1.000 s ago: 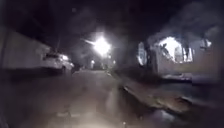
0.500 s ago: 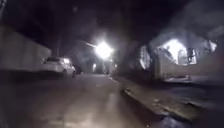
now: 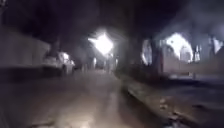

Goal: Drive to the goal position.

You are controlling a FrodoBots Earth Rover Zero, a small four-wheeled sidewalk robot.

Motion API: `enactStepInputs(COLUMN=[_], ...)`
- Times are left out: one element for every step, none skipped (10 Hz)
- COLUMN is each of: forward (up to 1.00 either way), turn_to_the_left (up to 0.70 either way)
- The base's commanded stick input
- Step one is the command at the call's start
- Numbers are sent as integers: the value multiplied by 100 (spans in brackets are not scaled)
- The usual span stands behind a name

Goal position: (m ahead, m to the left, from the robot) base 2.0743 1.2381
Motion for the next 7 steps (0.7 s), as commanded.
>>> enactStepInputs(forward=[50,50,50,50,50,50,50], turn_to_the_left=[0,0,0,0,0,0,0])
